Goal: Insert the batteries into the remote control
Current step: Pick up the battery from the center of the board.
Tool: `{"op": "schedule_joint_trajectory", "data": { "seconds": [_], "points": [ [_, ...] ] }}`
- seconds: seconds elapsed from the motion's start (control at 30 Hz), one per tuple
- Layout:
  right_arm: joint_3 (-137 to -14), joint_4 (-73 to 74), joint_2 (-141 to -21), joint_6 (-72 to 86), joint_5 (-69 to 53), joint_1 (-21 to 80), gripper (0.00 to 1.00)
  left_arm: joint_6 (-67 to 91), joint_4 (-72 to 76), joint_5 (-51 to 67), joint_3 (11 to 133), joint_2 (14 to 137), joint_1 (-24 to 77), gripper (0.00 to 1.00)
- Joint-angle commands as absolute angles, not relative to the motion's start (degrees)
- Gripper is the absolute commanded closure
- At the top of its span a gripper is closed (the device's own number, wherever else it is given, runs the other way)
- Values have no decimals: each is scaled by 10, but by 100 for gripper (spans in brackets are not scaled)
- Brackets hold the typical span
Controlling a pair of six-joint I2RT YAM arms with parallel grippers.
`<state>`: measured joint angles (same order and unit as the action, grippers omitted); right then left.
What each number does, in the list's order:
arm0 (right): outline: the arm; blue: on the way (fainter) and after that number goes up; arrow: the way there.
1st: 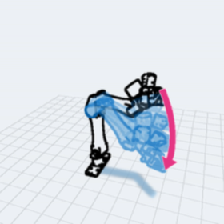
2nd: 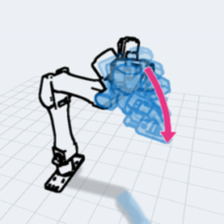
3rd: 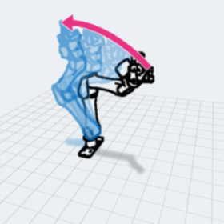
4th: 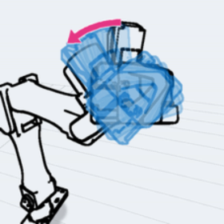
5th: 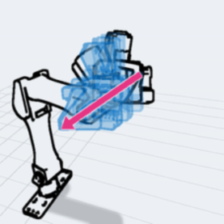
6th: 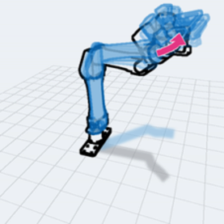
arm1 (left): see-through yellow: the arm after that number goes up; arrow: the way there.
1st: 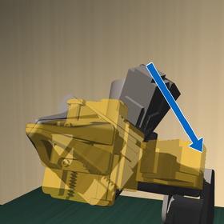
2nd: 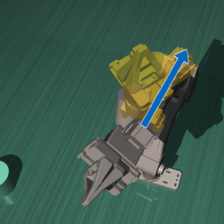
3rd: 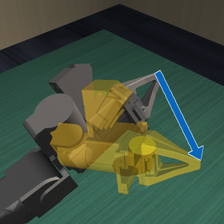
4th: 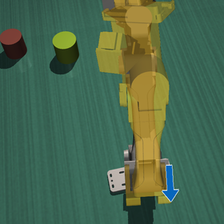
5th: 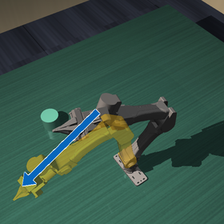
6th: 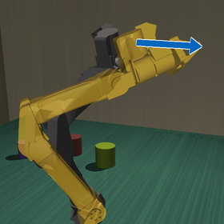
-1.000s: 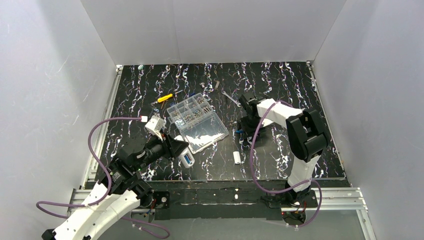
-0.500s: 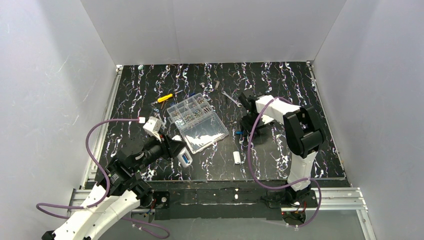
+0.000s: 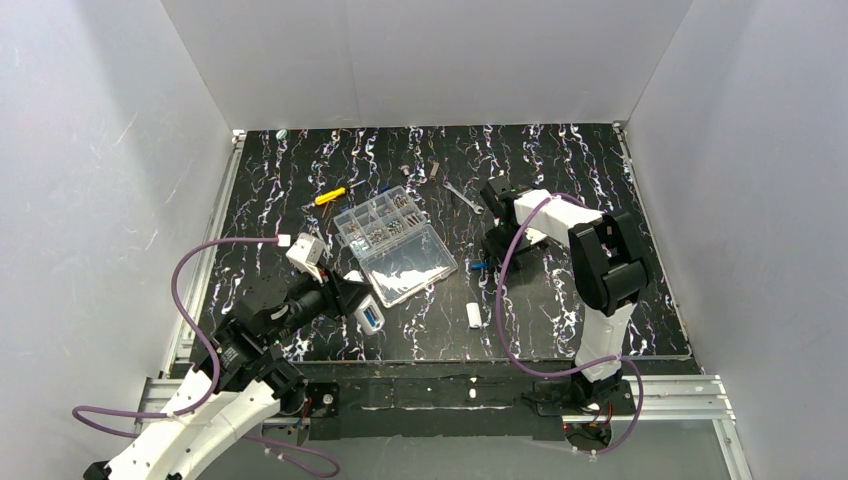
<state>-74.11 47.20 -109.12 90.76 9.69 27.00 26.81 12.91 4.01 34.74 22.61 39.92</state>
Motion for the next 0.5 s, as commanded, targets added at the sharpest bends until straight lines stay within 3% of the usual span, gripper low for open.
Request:
{"op": "schedule_joint_trajectory", "data": {
  "seconds": [0.0, 0.17, 0.47],
  "points": [
    [-728, 476, -1087, 894, 119, 267, 57, 265, 145, 42, 361, 224, 399, 100],
    [-739, 465, -1095, 885, 99, 267, 55, 267, 146, 43, 360, 228, 399, 100],
    [-759, 473, -1103, 888, 81, 276, 59, 265, 137, 36, 360, 219, 399, 100]
  ]
}}
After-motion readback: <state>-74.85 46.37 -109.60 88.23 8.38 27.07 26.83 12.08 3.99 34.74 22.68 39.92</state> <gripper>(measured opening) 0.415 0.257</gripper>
